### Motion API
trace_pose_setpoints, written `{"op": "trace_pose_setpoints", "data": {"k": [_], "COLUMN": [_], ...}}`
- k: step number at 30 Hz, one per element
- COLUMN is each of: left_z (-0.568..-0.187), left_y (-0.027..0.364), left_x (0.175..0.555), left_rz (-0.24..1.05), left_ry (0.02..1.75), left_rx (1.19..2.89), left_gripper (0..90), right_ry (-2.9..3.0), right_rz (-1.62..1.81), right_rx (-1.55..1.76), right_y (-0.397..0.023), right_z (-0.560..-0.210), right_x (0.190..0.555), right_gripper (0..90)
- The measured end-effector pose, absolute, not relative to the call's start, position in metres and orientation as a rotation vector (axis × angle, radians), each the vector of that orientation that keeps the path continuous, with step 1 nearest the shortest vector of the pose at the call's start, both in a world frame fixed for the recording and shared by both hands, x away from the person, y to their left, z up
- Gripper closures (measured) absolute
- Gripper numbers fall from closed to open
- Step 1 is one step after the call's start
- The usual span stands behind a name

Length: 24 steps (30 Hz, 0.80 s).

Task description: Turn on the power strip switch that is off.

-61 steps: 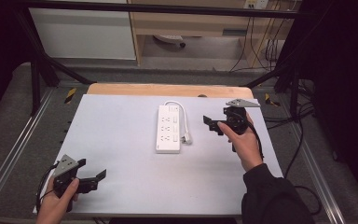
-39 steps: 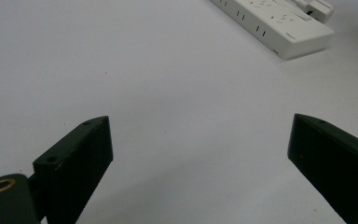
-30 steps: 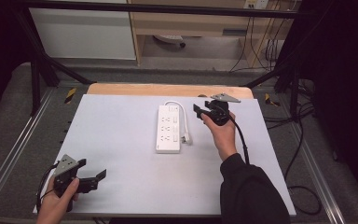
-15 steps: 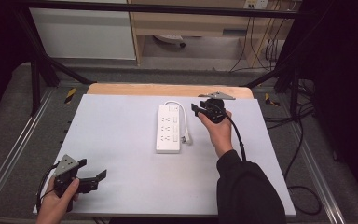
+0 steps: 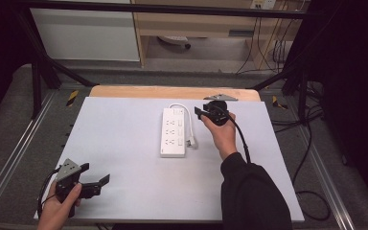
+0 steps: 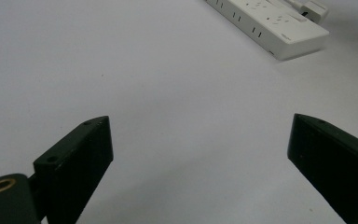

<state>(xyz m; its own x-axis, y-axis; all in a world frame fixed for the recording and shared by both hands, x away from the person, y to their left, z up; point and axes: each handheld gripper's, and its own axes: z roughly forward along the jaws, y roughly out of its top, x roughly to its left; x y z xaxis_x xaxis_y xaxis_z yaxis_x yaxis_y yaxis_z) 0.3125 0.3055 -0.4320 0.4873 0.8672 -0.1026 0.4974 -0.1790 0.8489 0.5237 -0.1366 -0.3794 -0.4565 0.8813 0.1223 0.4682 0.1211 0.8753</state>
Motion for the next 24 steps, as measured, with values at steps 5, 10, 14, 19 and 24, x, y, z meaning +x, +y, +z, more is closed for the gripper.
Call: {"op": "trace_pose_setpoints", "data": {"k": [5, 10, 14, 19, 24], "left_z": [-0.432, -0.432, -0.432, -0.432, -0.432], "left_y": [0.305, 0.305, 0.305, 0.305, 0.305], "left_x": [0.312, 0.312, 0.312, 0.313, 0.312], "left_rz": [0.516, 0.515, 0.515, 0.514, 0.513], "left_ry": [1.142, 1.142, 1.141, 1.14, 1.138], "left_rx": [1.834, 1.835, 1.835, 1.836, 1.84], "left_gripper": [6.8, 6.8, 6.8, 6.8, 7.0], "right_ry": [1.985, 1.988, 2.004, 2.017, 2.037], "right_rz": [1.279, 1.279, 1.27, 1.257, 1.245], "right_rx": [1.302, 1.306, 1.299, 1.291, 1.282], "right_y": [-0.133, -0.13, -0.126, -0.122, -0.118], "right_z": [-0.381, -0.382, -0.385, -0.389, -0.394], "right_x": [0.525, 0.526, 0.527, 0.527, 0.529], "right_gripper": [56.0, 54.4, 55.5, 57.7, 60.7]}}
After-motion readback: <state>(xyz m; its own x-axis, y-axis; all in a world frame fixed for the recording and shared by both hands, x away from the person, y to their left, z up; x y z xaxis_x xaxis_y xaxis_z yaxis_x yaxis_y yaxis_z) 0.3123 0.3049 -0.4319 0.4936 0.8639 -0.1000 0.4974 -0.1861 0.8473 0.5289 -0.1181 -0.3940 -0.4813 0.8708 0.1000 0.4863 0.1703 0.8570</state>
